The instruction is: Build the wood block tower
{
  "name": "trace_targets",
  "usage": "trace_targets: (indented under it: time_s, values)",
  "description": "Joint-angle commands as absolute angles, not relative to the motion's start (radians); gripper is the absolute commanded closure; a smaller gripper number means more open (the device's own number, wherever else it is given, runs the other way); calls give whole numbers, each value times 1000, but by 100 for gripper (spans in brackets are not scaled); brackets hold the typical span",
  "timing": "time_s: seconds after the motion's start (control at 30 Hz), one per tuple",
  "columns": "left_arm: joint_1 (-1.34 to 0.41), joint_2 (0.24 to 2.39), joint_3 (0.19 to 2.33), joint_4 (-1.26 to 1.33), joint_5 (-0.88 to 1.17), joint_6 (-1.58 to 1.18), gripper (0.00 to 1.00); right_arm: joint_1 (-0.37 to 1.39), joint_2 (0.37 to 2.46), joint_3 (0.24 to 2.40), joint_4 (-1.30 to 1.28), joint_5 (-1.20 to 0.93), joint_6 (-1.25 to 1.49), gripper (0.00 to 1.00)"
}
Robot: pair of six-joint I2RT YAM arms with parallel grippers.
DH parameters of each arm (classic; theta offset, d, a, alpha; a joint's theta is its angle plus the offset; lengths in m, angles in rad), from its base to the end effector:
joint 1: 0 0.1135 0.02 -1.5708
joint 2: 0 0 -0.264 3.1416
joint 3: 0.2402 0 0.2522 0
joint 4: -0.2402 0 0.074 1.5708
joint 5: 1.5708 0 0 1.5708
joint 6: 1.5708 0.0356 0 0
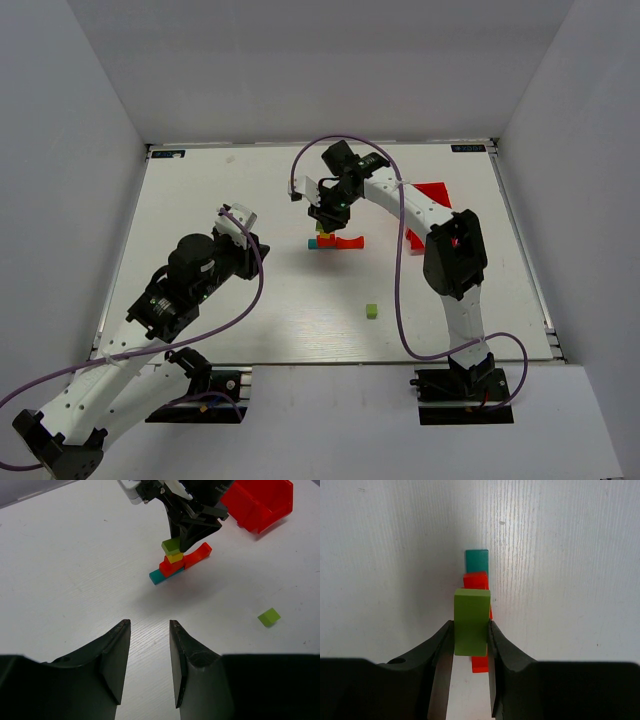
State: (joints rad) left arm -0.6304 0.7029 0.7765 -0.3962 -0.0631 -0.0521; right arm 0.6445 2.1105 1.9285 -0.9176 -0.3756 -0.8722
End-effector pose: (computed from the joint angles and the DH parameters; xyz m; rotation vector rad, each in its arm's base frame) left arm 0.1325 -0.0939 0.3273 0.5037 1.8456 -0.4041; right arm 0.3567 0.2844 0.2592 -1.8763 1.8080 0.4205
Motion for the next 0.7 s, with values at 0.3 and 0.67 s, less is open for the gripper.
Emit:
trace_targets:
  time_s: [0.3, 0.67]
  values:
    - [-626, 689, 775, -402, -66, -54, 53, 649, 2121, 1964, -930, -383, -877, 89]
    - [-626, 689, 775, -402, -66, -54, 53, 649, 2126, 1963, -931, -385, -880, 86]
